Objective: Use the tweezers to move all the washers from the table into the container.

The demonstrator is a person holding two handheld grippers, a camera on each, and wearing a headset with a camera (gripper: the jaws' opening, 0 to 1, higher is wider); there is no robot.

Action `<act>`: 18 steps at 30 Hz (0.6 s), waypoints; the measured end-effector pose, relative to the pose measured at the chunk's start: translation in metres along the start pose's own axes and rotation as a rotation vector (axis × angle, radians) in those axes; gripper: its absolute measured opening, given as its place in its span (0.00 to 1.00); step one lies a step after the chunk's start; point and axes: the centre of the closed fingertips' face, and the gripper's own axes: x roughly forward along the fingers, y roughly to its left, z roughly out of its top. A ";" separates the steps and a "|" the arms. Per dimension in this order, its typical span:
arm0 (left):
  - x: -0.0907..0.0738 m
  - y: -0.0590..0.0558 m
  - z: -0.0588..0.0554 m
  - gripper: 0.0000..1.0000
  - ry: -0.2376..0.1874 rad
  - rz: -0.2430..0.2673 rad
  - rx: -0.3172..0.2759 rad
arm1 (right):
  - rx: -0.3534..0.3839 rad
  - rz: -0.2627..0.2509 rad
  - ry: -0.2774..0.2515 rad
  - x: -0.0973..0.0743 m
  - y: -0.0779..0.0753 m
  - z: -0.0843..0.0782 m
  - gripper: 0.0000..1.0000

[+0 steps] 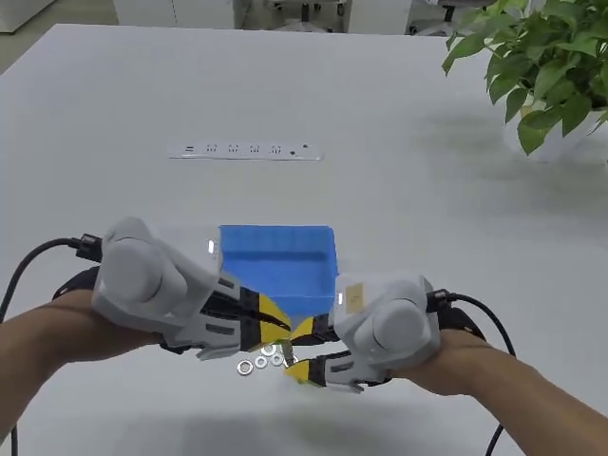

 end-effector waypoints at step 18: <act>0.005 0.003 0.003 0.05 -0.011 -0.005 0.005 | -0.042 0.023 0.032 0.002 -0.002 -0.001 0.11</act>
